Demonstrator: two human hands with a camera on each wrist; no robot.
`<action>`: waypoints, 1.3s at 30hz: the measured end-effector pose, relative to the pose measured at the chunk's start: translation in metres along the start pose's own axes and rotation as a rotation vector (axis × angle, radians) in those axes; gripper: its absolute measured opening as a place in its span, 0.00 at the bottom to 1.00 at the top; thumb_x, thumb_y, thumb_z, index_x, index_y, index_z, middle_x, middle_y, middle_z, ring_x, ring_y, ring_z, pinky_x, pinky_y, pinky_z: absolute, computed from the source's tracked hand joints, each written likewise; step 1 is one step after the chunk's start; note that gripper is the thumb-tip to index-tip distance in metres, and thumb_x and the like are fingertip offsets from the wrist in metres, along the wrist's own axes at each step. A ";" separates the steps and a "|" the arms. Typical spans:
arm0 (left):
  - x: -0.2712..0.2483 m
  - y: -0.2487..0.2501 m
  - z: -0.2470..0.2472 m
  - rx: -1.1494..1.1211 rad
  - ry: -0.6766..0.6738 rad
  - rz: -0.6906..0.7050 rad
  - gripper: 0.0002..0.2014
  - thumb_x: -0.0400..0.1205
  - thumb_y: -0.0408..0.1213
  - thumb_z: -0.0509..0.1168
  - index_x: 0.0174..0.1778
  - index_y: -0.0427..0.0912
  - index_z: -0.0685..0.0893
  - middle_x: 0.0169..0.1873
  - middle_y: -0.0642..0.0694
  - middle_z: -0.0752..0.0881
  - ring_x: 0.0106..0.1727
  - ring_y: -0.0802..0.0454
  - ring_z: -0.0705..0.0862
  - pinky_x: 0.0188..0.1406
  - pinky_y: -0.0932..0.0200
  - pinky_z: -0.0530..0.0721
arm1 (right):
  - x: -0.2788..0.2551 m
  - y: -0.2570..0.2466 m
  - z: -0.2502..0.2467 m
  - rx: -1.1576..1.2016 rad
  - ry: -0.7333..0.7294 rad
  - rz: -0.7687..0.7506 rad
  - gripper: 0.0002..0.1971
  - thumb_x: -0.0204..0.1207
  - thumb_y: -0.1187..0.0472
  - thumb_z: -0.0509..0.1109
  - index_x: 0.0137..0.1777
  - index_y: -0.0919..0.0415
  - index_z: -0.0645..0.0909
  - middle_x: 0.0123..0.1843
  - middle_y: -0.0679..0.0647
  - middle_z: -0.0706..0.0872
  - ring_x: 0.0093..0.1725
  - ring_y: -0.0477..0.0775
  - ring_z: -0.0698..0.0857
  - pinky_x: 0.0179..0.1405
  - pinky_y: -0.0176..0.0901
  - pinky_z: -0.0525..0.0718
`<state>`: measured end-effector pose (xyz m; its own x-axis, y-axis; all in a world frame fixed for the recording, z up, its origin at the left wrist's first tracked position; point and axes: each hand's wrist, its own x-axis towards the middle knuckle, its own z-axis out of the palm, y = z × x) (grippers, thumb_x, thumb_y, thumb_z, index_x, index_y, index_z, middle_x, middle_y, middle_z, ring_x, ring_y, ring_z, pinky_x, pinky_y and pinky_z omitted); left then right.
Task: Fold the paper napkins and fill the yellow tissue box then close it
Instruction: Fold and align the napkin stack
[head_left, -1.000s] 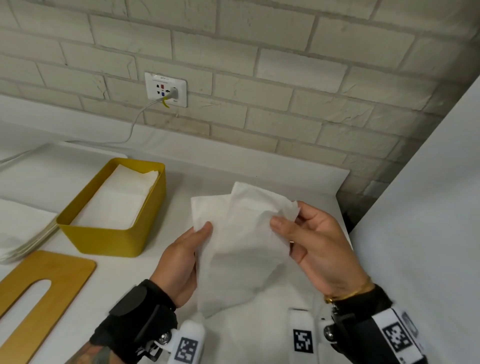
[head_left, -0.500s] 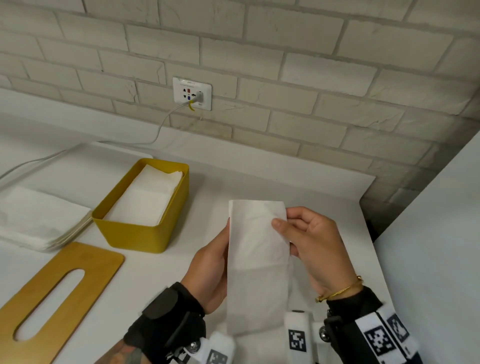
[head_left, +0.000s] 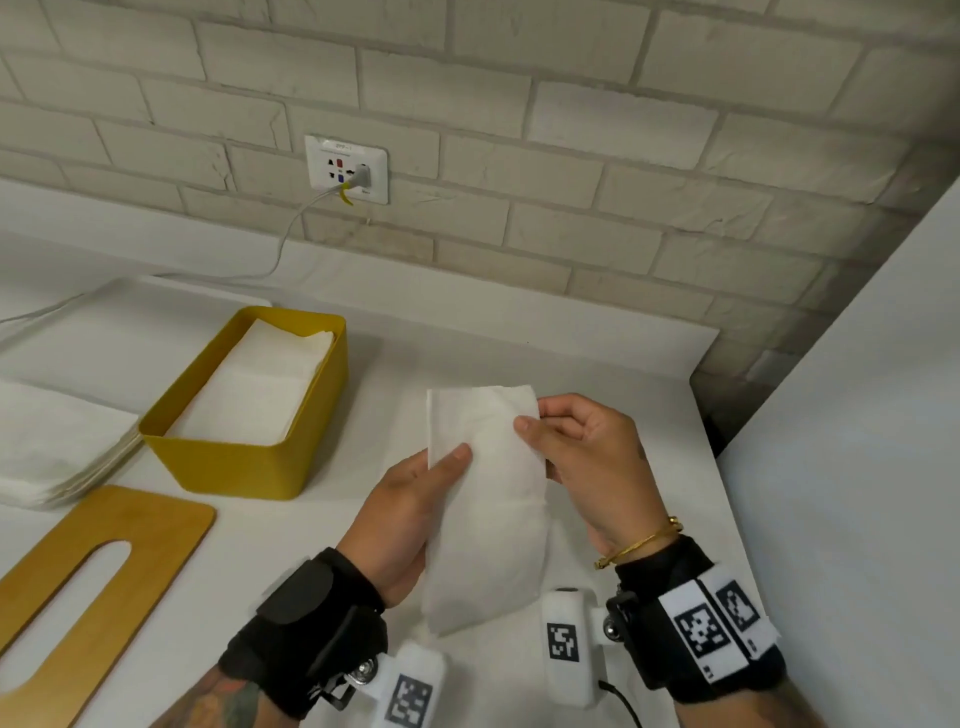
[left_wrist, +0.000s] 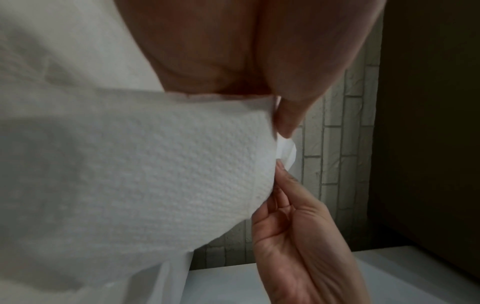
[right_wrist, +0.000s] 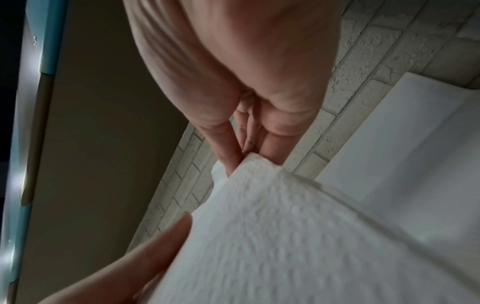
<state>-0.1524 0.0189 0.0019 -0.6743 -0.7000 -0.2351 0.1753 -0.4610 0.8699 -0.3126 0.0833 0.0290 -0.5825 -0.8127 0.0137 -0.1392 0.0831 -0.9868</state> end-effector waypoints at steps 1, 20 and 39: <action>0.001 0.001 -0.004 -0.011 0.025 0.008 0.17 0.88 0.41 0.60 0.65 0.35 0.85 0.56 0.36 0.92 0.53 0.41 0.93 0.48 0.52 0.93 | 0.002 -0.002 -0.004 0.026 0.012 0.008 0.03 0.79 0.63 0.77 0.50 0.59 0.88 0.44 0.56 0.94 0.46 0.58 0.93 0.52 0.57 0.92; -0.001 0.003 -0.044 -0.086 0.187 0.069 0.15 0.90 0.41 0.60 0.70 0.45 0.83 0.60 0.45 0.92 0.59 0.48 0.91 0.50 0.51 0.93 | 0.026 0.079 -0.115 -0.962 -0.065 0.419 0.25 0.75 0.48 0.78 0.68 0.57 0.78 0.67 0.55 0.79 0.66 0.57 0.82 0.65 0.45 0.80; -0.001 0.012 -0.044 -0.124 0.216 0.083 0.15 0.89 0.42 0.61 0.69 0.43 0.84 0.58 0.43 0.92 0.55 0.48 0.93 0.43 0.55 0.93 | 0.028 0.011 -0.117 0.135 -0.006 0.195 0.09 0.80 0.68 0.74 0.46 0.57 0.76 0.52 0.63 0.94 0.53 0.61 0.93 0.56 0.56 0.89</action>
<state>-0.1177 -0.0099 -0.0069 -0.4875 -0.8321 -0.2643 0.3187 -0.4514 0.8335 -0.4240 0.1292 0.0371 -0.5833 -0.7921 -0.1799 0.0840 0.1614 -0.9833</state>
